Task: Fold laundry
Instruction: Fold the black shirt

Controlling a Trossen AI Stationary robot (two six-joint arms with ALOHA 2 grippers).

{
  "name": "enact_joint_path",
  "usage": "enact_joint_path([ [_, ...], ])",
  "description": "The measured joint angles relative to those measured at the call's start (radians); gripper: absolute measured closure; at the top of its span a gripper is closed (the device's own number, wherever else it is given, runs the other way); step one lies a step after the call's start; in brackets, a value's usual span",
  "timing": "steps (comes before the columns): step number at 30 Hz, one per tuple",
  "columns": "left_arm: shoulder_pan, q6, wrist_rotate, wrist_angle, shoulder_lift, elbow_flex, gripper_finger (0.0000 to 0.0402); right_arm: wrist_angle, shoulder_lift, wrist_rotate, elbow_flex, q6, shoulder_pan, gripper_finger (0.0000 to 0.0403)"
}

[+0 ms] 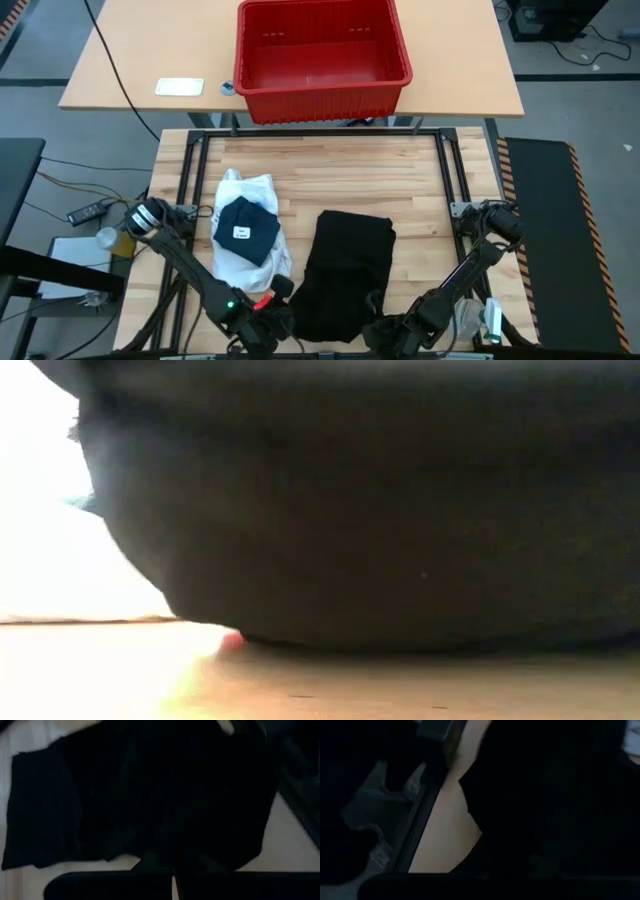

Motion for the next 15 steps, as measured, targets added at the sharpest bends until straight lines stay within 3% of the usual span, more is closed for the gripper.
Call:
enact_joint_path([
  [7,0.002,0.024,0.024,0.055,-0.056,-0.001,0.0401,-0.024,-0.060,-0.003,0.000,0.148,-0.002,0.0364],
  [15,0.056,0.058,0.031,0.074,-0.064,-0.002,0.0401,-0.046,-0.114,-0.004,0.000,0.173,-0.001,0.0367],
])
